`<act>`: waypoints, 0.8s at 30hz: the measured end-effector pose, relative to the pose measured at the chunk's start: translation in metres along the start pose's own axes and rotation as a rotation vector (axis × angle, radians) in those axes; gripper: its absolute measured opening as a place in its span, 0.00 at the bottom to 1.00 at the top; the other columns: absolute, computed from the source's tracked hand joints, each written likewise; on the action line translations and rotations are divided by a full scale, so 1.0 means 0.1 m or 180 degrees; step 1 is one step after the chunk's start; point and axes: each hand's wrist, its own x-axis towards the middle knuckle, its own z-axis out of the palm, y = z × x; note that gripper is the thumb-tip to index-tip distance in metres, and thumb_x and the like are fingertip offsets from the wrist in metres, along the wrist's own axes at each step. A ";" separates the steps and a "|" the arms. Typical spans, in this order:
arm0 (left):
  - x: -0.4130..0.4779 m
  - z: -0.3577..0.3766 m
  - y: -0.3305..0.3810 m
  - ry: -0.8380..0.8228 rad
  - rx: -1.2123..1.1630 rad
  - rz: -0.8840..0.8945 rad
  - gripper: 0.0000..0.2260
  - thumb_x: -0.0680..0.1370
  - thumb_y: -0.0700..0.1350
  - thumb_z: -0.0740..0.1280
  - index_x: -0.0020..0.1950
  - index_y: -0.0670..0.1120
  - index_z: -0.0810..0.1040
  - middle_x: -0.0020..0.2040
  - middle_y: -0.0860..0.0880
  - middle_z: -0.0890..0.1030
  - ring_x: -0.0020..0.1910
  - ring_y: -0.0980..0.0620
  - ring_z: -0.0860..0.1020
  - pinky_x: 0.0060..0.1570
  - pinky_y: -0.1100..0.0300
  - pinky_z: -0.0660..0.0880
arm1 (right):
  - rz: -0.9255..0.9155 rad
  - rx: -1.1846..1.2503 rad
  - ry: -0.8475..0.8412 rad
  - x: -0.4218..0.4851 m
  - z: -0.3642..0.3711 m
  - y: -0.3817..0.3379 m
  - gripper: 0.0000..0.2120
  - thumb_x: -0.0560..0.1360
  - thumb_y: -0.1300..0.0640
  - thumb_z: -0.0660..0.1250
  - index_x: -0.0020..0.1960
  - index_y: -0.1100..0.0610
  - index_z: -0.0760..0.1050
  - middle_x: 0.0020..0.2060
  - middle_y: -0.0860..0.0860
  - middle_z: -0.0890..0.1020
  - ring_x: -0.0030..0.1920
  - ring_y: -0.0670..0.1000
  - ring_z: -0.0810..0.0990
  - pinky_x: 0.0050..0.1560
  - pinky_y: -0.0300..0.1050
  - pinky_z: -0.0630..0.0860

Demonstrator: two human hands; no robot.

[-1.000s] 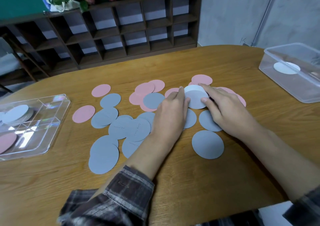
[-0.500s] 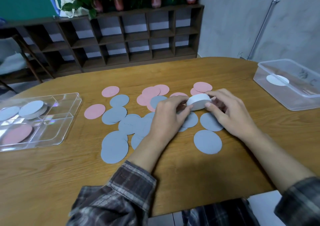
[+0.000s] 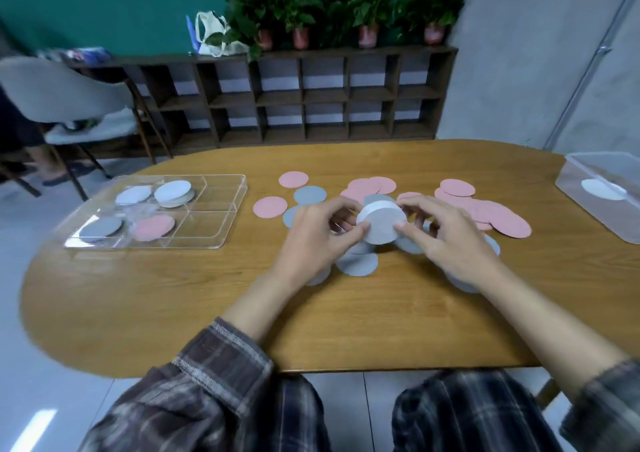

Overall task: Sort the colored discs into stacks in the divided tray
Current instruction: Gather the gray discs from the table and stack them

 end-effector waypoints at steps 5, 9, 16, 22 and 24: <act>-0.18 -0.67 -0.10 0.0115 0.0345 -0.0046 0.08 0.75 0.44 0.78 0.53 0.46 0.84 0.40 0.51 0.86 0.40 0.56 0.84 0.48 0.55 0.82 | -0.0274 -0.0020 -0.0230 0.26 0.40 -0.46 0.11 0.77 0.56 0.74 0.58 0.50 0.81 0.46 0.44 0.82 0.43 0.47 0.78 0.43 0.28 0.68; -0.25 -1.19 -0.24 0.0142 0.0529 -0.0140 0.07 0.75 0.43 0.77 0.51 0.46 0.84 0.40 0.51 0.86 0.40 0.54 0.84 0.46 0.55 0.82 | -0.0428 0.0048 -0.0362 0.50 0.73 -0.79 0.11 0.77 0.54 0.74 0.59 0.52 0.81 0.45 0.44 0.82 0.43 0.45 0.78 0.42 0.28 0.68; -0.28 -1.90 -0.57 0.0287 0.0677 -0.0581 0.07 0.75 0.47 0.77 0.51 0.50 0.83 0.41 0.54 0.85 0.39 0.56 0.83 0.43 0.59 0.81 | -0.0484 0.0310 -0.0605 0.99 1.27 -1.25 0.10 0.76 0.57 0.74 0.57 0.50 0.80 0.43 0.46 0.82 0.41 0.46 0.77 0.43 0.30 0.68; -0.26 -2.39 -0.91 0.0400 0.0745 -0.0860 0.06 0.75 0.45 0.77 0.49 0.50 0.82 0.39 0.53 0.85 0.37 0.55 0.82 0.43 0.59 0.80 | -0.0454 0.0327 -0.0785 1.43 1.78 -1.49 0.09 0.75 0.54 0.74 0.55 0.47 0.80 0.42 0.43 0.83 0.38 0.47 0.77 0.42 0.28 0.67; -0.23 -2.53 -1.02 0.0443 0.0781 -0.0942 0.06 0.75 0.44 0.77 0.50 0.48 0.83 0.38 0.54 0.85 0.36 0.55 0.82 0.42 0.63 0.78 | -0.0453 0.0309 -0.0859 1.59 1.94 -1.55 0.09 0.75 0.53 0.74 0.55 0.46 0.80 0.42 0.43 0.83 0.38 0.47 0.78 0.41 0.28 0.69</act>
